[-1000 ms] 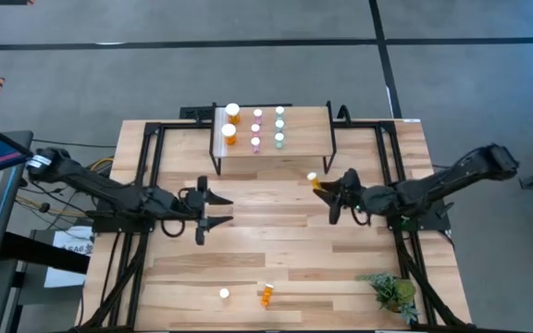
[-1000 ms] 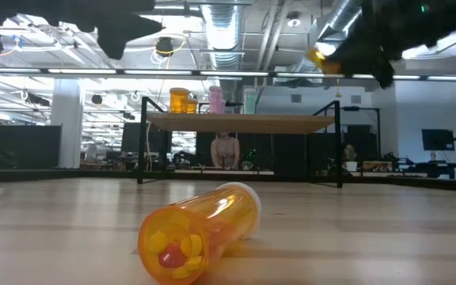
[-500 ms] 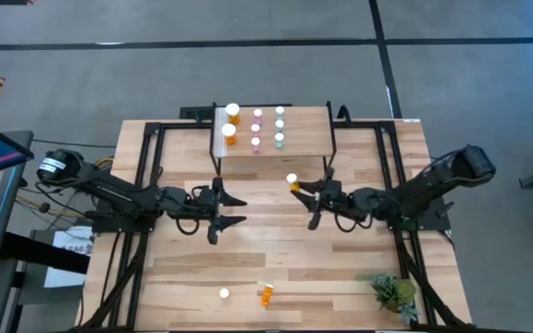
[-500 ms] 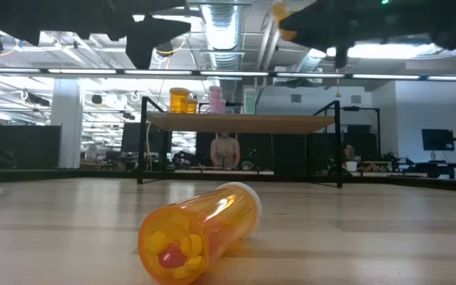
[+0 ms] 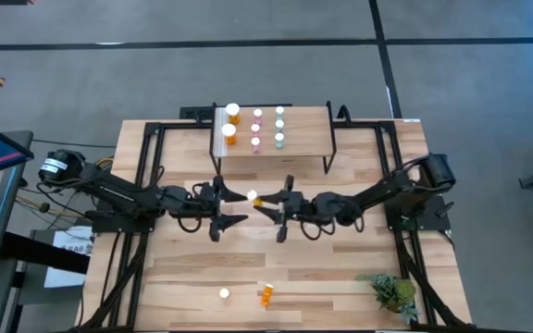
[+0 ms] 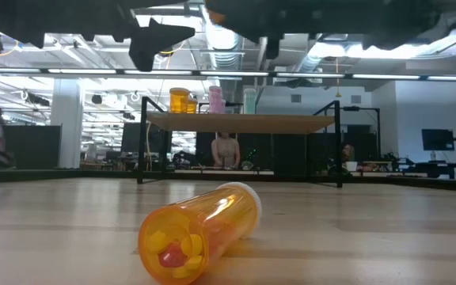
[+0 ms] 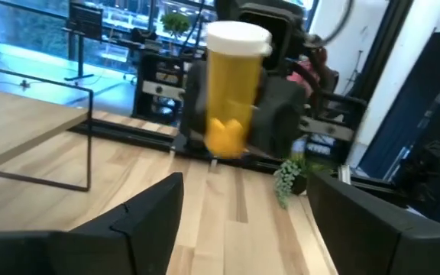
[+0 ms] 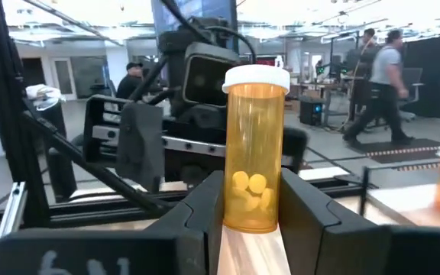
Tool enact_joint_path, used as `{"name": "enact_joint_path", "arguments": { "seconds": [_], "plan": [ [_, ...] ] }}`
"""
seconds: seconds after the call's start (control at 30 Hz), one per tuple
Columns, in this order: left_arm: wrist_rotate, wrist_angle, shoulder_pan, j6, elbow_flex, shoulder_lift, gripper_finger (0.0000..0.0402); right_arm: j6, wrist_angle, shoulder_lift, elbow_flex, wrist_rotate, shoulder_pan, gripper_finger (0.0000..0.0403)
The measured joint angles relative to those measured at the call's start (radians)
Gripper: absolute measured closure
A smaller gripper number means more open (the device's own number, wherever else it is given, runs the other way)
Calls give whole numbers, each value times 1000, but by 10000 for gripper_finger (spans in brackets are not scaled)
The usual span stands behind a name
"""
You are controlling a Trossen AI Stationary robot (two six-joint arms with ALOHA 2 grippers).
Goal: Pick and place medicine bottles onto shelf by color
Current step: Put the top small orange pill bottle on the shelf
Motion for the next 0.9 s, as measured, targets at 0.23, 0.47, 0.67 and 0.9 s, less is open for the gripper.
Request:
{"name": "enact_joint_path", "arguments": {
  "seconds": [0.23,0.47,0.67,0.9],
  "plan": [
    [-45,1,0,0,0,0,134,1,-5,101,82,-37,0,284],
    [-77,3,-1,11,0,-1,134,27,-10,122,99,-49,0,284],
    [-87,3,-4,54,0,-1,134,28,-18,122,99,-49,2,284],
    [-133,44,-41,152,0,-1,134,39,-5,122,99,-50,2,284]
  ]
}}
